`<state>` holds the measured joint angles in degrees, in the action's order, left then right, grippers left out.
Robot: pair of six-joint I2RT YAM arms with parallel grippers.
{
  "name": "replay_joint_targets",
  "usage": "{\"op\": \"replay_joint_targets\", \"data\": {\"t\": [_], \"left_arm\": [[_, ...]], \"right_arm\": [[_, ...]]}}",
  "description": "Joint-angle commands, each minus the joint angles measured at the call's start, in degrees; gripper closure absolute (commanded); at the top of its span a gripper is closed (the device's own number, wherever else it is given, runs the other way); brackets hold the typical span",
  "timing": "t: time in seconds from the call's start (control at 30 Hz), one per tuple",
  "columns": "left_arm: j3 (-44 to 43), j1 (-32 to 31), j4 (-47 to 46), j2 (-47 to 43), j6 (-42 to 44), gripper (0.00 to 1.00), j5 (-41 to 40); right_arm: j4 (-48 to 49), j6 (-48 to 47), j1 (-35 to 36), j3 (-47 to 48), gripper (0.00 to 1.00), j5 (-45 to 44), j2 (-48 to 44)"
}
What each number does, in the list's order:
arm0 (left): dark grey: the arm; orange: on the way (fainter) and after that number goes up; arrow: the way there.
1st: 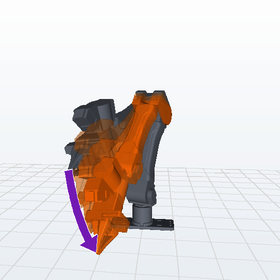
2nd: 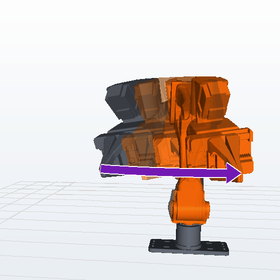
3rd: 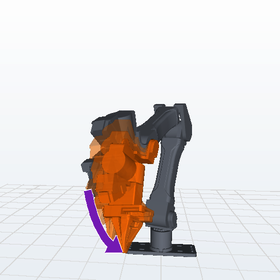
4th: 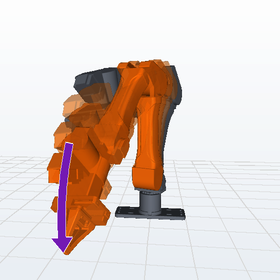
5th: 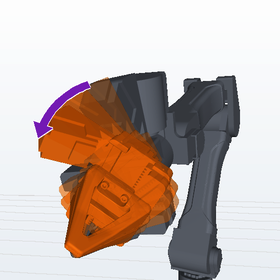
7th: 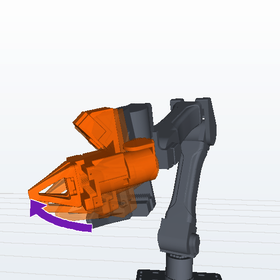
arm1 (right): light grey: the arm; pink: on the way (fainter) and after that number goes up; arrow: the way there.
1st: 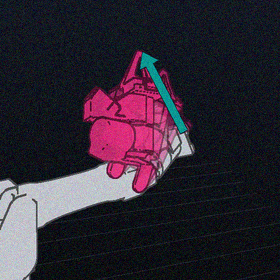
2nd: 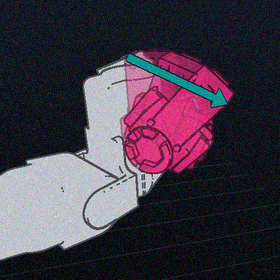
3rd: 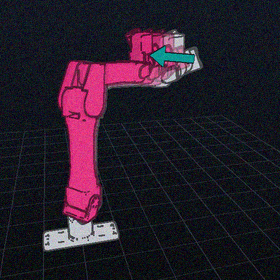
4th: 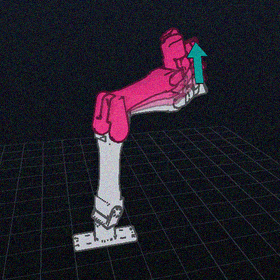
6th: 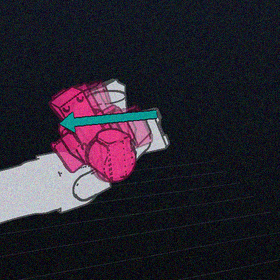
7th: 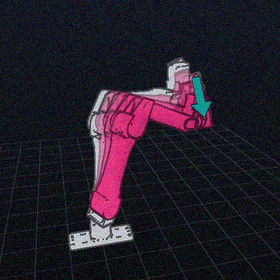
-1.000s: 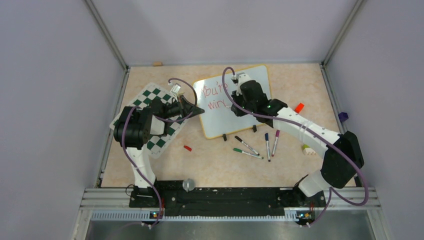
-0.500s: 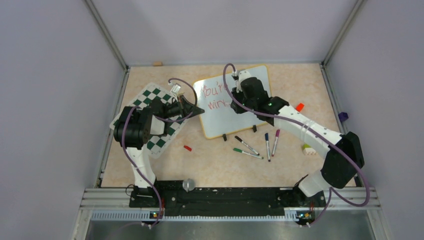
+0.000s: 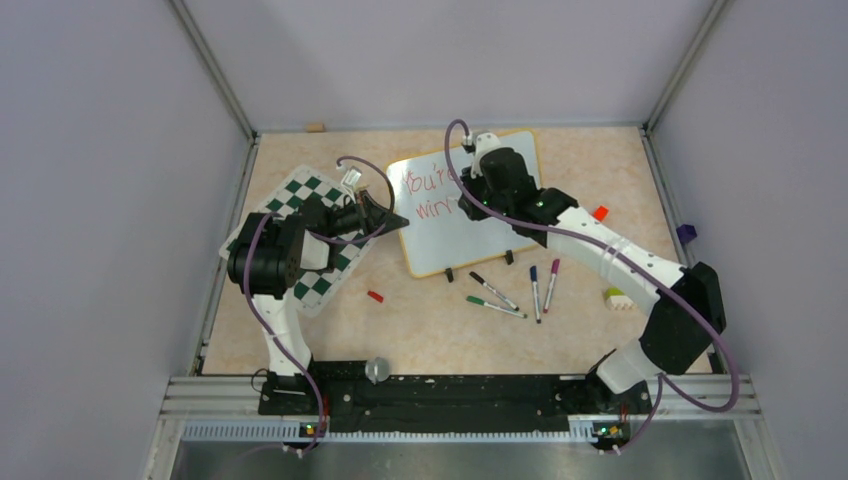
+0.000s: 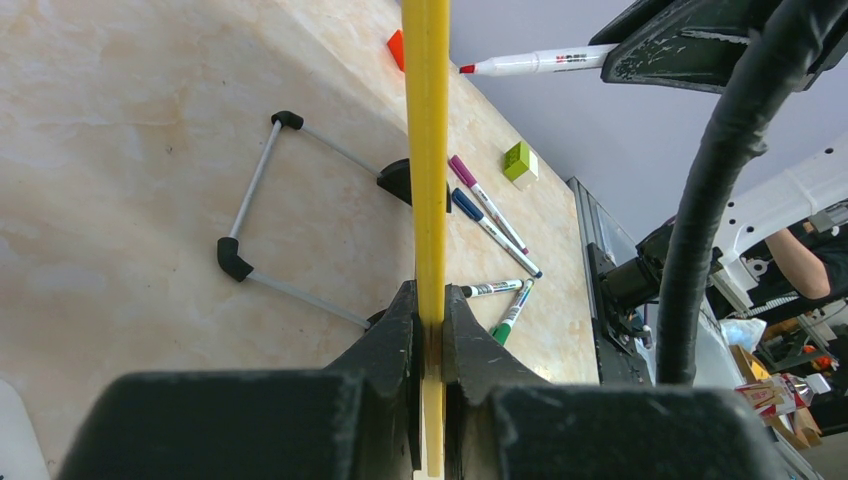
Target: Write a sentence on the whiteboard
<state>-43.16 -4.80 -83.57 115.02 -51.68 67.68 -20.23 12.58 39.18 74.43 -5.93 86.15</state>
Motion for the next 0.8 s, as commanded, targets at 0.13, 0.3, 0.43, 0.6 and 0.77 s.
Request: {"op": "replay_joint_targets", "data": {"t": [0.13, 0.3, 0.43, 0.6, 0.77], "left_arm": [[-0.62, 0.58, -4.76, -2.01, 2.46, 1.00, -0.34], [-0.65, 0.58, -4.82, -2.03, 2.40, 1.00, -0.27], [-0.55, 0.58, -4.87, -2.07, 2.45, 1.00, -0.30], [-0.57, 0.58, -4.91, -2.02, 2.45, 1.00, -0.27], [-0.53, 0.58, -4.92, -2.05, 2.46, 1.00, -0.30]], "right_arm": [[1.43, -1.79, -0.59, 2.90, 1.00, -0.57, 1.55], [1.72, -1.90, -0.59, 2.41, 1.00, -0.74, 1.94], [1.77, -1.95, -0.59, 2.22, 1.00, -1.31, 2.03], [1.56, -1.73, -0.59, 2.28, 1.00, -4.01, 1.69], [1.18, -1.62, -0.59, 2.05, 1.00, -5.70, 1.40]]}}
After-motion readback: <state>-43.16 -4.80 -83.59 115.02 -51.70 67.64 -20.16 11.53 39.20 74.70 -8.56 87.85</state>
